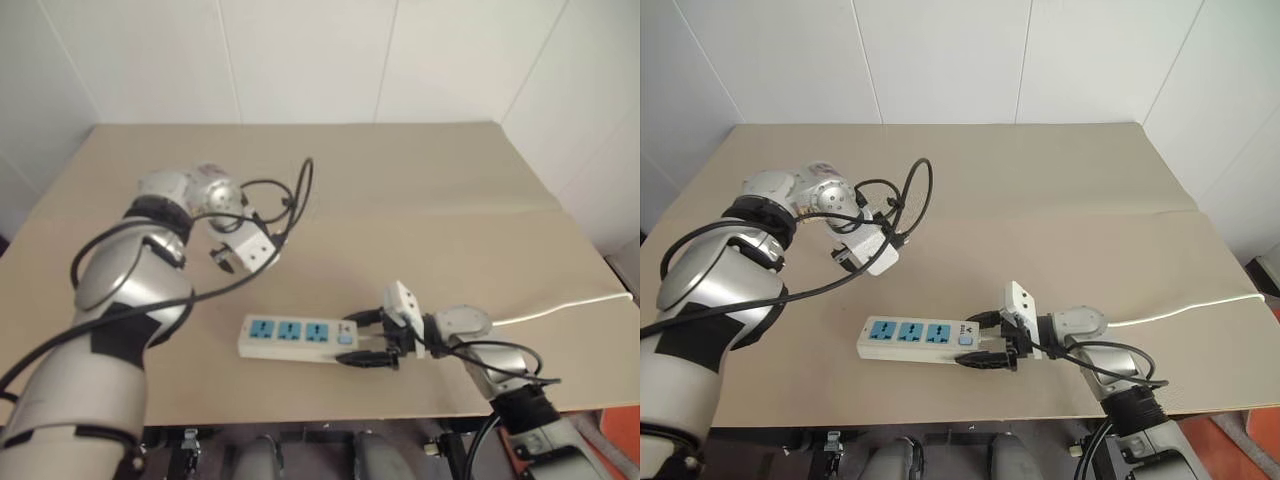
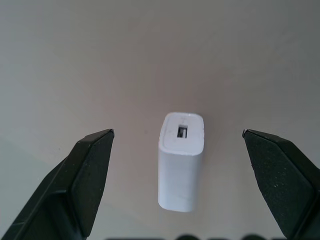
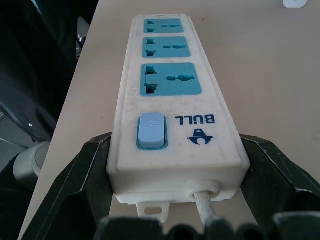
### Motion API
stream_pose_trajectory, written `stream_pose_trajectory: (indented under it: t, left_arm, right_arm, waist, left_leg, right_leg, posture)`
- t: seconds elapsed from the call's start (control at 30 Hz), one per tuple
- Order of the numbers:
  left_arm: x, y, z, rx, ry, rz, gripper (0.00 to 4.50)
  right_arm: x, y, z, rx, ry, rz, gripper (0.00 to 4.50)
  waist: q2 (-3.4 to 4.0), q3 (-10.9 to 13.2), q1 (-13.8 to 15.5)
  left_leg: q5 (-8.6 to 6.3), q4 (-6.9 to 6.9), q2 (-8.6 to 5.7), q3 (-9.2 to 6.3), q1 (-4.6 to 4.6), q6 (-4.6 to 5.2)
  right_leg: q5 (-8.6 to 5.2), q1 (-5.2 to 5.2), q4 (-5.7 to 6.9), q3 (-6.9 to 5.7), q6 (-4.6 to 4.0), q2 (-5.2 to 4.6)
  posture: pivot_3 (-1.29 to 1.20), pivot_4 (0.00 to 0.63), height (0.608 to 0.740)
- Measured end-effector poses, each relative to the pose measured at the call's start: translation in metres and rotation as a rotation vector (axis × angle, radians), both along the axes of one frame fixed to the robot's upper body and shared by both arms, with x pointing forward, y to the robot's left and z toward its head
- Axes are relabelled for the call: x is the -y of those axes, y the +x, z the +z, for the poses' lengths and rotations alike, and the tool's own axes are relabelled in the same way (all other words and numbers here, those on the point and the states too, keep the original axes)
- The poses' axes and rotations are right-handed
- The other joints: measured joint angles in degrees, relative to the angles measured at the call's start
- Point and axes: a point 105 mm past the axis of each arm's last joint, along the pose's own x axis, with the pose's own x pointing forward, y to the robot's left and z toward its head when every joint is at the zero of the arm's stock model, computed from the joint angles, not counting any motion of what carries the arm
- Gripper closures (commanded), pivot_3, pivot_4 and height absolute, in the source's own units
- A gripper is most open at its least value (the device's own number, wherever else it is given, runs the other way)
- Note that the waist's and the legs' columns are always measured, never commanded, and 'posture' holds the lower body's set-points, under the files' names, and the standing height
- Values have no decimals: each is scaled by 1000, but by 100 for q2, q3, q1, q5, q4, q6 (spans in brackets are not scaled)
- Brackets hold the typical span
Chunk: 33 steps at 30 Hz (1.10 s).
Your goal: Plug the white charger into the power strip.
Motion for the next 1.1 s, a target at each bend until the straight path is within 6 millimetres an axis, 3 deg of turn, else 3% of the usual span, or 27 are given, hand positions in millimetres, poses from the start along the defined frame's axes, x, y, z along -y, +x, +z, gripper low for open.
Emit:
stream_pose_trajectory:
  t: [0.87,0.97,1.1]
  left_arm:
    - [-7,-1,-15,-28,31,61,0]
    - [-7,0,-15,-25,30,62,604]
    - [-5,3,-15,-1,25,65,1830]
  right_arm:
    - [-4,-3,-2,23,-16,-24,1101]
    - [-4,-3,-2,23,-17,-24,1101]
    - [-4,-3,-2,30,-21,-27,1101]
  waist:
    - [-1,-1,-6]
    - [-1,-1,-5]
    - [-1,-1,-5]
  left_leg:
    - [0,0,-1,0,16,0]
    - [0,1,-1,0,16,0]
    - [0,2,-1,-1,16,0]
  right_leg:
    - [-1,5,28,0,1,0]
    - [-1,5,30,0,1,0]
    - [-1,5,32,0,1,0]
  posture:
    - [0,150,740]
    - [0,150,740]
    - [0,150,740]
